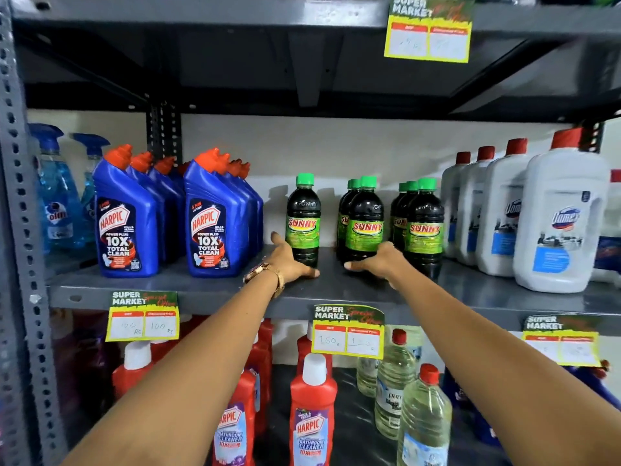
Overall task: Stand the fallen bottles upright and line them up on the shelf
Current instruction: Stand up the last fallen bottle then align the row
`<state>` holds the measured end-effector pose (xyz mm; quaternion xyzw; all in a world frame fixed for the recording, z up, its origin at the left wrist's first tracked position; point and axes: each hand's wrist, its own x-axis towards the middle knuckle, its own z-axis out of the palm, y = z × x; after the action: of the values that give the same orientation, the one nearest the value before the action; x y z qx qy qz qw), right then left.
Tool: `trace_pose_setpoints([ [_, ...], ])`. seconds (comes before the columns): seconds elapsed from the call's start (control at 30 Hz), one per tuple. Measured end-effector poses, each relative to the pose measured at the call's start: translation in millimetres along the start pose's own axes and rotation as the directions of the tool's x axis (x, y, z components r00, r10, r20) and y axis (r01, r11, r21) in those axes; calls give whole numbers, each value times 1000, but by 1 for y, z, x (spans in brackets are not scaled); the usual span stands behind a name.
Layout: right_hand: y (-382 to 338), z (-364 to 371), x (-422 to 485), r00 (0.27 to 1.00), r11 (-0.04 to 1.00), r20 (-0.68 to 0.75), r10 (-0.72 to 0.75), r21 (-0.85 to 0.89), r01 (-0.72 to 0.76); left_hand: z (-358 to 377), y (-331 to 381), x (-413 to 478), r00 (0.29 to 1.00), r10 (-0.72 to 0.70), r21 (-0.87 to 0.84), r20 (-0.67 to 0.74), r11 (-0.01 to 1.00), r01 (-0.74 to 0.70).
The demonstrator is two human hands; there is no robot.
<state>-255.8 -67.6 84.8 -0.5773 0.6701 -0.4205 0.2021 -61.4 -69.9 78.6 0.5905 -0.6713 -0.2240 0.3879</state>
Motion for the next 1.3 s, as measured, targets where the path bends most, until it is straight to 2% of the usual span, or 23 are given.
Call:
trace_pose_setpoints([
  [0.1, 3, 3, 7, 1000, 996, -8, -18, 92, 19, 2, -5, 4, 999, 16, 19, -50, 1000, -15],
  [0.3, 9, 6, 8, 994, 989, 17, -107, 100, 105, 7, -10, 10, 997, 51, 99, -50, 994, -46],
  [0.6, 8, 6, 4, 993, 993, -29, -115, 14, 116, 9, -10, 14, 998, 20, 202, -65, 979, -7],
  [1.3, 7, 7, 0, 988, 978, -21, -155, -143, 150, 11, -9, 12, 999, 9, 330, -36, 944, 3],
])
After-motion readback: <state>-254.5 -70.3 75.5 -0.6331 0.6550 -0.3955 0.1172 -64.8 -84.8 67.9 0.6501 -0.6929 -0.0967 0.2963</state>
